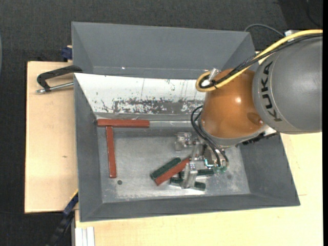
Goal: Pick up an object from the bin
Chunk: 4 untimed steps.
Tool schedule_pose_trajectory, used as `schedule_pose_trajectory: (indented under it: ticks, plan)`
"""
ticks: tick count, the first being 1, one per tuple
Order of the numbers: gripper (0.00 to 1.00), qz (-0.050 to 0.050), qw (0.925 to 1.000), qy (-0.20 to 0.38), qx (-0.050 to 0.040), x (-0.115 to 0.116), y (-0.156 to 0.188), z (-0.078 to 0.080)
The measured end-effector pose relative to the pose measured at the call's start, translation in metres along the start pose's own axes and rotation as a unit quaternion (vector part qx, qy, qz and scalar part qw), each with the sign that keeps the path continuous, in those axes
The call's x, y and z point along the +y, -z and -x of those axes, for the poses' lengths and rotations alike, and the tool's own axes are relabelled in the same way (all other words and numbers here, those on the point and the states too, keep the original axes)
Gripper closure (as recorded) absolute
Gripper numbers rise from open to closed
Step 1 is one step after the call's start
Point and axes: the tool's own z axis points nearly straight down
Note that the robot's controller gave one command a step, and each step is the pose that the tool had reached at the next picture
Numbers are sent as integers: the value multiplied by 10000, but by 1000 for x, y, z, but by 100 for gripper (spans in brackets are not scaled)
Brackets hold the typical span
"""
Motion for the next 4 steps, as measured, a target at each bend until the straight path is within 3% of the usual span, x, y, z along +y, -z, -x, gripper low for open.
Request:
schedule_pose_trajectory:
  ticks: [1, 2, 3, 4]
  plan:
    - [0, 3, 10000, -6, -37, 0, 3, 2]
    - [0, -4, 9958, 915, -72, 8, -48, 11]
    - [0, 0, 9940, 1097, -35, 12, -76, 16]
    - [0, -1, 9963, 862, -30, -4, -76, 13]
